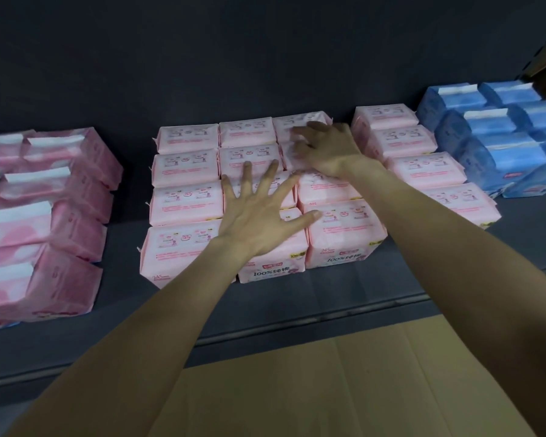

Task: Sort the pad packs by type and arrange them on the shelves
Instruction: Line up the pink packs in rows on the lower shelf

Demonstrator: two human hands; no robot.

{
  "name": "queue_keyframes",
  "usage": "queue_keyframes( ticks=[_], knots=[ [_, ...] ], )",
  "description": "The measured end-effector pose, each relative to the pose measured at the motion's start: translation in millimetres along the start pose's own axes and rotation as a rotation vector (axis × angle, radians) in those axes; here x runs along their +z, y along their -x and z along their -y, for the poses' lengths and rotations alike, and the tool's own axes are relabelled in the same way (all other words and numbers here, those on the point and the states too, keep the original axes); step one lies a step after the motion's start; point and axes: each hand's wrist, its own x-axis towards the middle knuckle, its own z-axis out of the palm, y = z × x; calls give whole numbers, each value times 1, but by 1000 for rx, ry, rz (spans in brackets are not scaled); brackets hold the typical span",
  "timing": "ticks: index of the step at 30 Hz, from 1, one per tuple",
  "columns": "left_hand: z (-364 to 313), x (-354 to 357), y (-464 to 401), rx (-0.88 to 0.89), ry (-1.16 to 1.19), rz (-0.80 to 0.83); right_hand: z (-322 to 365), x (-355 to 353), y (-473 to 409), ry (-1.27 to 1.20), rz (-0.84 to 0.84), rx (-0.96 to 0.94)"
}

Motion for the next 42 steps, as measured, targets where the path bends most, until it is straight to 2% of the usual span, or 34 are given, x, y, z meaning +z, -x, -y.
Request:
queue_keyframes(
  ticks=[4,6,9,11,14,17,20,22,30,33,37,40,42],
  knots=[
    [1,-1,0,-6,0,30,-8,-2,18,-50,6,10],
    [0,-7,1,2,-1,9,-14,-6,47,-114,-106,-12],
    [-15,-18,6,101,45,-117,-40,-8,99,-132,-318,-37],
    [-38,-26,7,184,88,-108,-73,-11,130,-120,-389,4],
    [-70,-24,-1,226,74,22,-119,-14,149,-126,-366,158],
    [-89,-8,-13,208,3,76,-145,-12,155,-117,-248,324],
    [-90,2,-20,157,4,112,-142,-7,148,-159,-107,382],
    [-90,4,-21,153,-4,115,-140,-3,142,-183,-77,405],
    [-100,2,-22,160,-1,84,-91,15,136,-193,-249,312],
    [-111,2,-27,158,72,61,-75,19,130,-188,-305,366],
    [-111,2,-36,218,73,75,-86,17,122,-293,-310,339],
    [-108,6,-36,255,7,80,-105,4,112,-149,-428,282],
    [-107,10,-37,259,8,57,-117,-10,96,-169,-459,231]
  ],
)
